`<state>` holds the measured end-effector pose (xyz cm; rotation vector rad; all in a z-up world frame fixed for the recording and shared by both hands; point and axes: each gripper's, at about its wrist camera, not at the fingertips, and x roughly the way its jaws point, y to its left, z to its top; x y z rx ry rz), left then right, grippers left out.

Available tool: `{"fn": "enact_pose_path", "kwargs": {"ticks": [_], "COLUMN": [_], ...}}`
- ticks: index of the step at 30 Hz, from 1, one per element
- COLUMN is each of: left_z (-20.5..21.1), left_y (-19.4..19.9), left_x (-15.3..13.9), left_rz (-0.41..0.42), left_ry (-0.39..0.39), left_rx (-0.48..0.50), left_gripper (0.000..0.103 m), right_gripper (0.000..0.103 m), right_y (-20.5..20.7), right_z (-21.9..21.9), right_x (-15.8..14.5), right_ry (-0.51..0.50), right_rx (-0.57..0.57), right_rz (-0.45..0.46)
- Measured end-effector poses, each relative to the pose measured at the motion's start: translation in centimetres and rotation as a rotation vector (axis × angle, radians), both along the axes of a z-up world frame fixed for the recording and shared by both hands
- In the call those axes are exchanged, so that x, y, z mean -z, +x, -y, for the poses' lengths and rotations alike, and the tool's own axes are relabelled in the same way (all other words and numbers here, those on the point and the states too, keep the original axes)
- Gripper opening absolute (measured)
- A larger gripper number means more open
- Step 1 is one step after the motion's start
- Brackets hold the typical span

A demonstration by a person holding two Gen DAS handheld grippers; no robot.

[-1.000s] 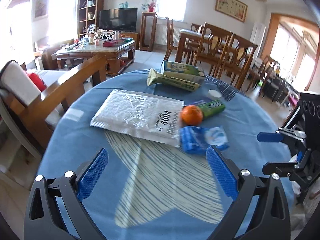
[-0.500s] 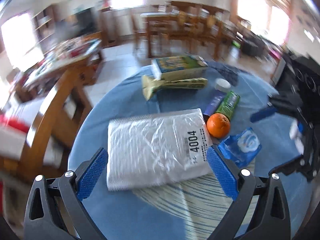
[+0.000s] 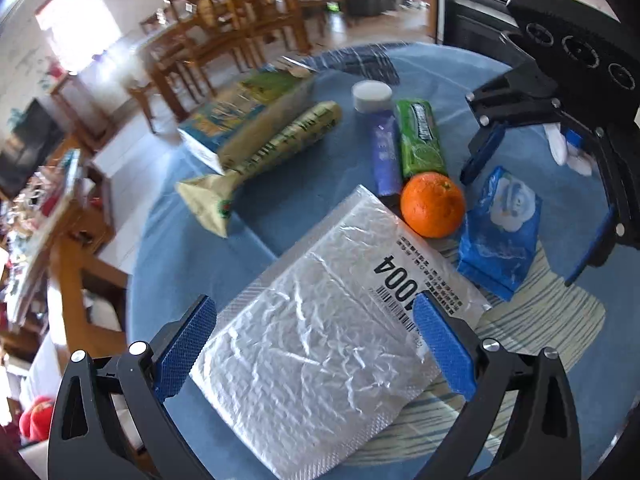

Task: Collect trash
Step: 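Grasp the orange with the left tool while the right tool grasps the blue wet-wipe pack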

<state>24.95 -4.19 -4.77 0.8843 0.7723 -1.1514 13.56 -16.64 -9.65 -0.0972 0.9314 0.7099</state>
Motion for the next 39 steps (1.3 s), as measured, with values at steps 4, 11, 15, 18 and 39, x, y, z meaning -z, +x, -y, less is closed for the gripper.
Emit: {"fn": "enact_pose_path", "kwargs": {"ticks": [4, 11, 15, 18, 39], "left_z": [-0.8, -3.5, -4.5, -4.7, -4.6], "left_y": [0.3, -4.5, -7.9, -10.2, -7.9], "left_x": [0.6, 1.2, 1.1, 0.6, 1.4], "left_rz": [-0.128, -0.126, -0.108, 0.031, -0.081], "left_ry": [-0.002, 0.021, 0.041, 0.055, -0.074], "left_rx": [0.008, -0.007, -0.03, -0.07, -0.263], "left_gripper": [0.098, 0.098, 0.098, 0.098, 0.097], "right_gripper": [0.096, 0.096, 0.096, 0.096, 0.058], "right_y": [-0.1, -0.9, -1.6, -2.3, -2.5], "right_z": [0.0, -0.8, -1.3, -1.6, -1.0], "right_x": [0.0, 0.0, -0.2, -0.3, -0.3], "right_ry": [0.008, 0.002, 0.014, 0.003, 0.01], "right_rx": [-0.009, -0.043, -0.068, -0.072, -0.034], "right_rz": [-0.003, -0.001, -0.002, 0.011, 0.016]}}
